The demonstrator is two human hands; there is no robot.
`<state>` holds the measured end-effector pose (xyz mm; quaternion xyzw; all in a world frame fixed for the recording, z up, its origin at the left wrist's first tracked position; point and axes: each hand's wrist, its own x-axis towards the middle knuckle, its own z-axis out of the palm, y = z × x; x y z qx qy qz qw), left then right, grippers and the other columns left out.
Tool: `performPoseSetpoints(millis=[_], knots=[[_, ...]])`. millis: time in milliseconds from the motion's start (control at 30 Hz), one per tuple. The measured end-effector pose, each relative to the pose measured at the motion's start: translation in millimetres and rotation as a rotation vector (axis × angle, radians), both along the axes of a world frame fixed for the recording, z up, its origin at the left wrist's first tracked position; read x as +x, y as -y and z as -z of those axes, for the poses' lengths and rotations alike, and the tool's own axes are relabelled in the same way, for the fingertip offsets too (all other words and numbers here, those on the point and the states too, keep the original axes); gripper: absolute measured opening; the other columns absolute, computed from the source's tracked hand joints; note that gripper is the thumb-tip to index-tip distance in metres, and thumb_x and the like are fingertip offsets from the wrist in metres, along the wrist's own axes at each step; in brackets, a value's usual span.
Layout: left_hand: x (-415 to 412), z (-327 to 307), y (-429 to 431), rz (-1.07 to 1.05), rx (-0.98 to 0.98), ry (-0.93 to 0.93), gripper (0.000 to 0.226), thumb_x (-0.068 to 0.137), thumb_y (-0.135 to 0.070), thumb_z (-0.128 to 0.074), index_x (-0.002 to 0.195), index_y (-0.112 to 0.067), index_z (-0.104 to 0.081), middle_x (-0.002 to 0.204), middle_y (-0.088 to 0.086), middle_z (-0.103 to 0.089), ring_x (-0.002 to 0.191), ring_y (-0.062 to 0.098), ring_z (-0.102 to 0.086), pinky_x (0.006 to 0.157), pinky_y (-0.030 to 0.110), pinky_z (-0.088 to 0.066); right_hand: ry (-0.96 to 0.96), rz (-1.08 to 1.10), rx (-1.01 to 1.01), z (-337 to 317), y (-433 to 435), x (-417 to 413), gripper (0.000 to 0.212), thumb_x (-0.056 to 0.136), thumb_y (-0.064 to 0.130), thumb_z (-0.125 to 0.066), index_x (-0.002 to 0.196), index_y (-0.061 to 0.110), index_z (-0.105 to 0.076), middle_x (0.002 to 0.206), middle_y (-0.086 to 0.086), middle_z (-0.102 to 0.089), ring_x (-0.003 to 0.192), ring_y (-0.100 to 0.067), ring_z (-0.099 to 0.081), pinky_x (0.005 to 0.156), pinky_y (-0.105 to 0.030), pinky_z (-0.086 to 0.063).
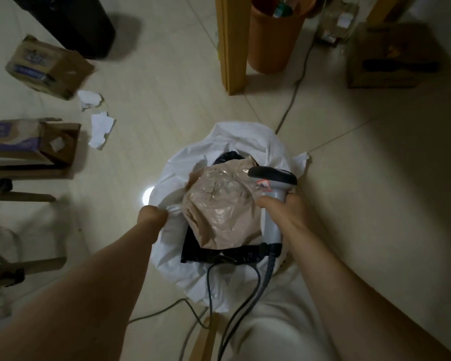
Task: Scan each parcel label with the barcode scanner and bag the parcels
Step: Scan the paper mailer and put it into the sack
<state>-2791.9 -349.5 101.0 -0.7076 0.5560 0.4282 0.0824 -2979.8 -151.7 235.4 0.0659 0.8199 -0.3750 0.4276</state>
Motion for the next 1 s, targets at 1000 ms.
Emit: performPoseSetpoints(millis=[1000], knots=[[35, -280, 73, 0.182, -0.59, -0.412, 0.024, 0.097, -0.025, -0.055, 0.085, -0.005, -0.061, 0.085, 0.016, -0.058, 0.079, 0.03, -0.056, 0.074, 0.038, -0.044, -0.393, 0.207, -0.404, -203, -14, 72, 0.032, 0.079, 0.009, -0.07, 0.105, 0.017, -0.054, 0.099, -0.001, -0.058, 0.097, -0.022, -0.056, 0.09, -0.038, -0.049]])
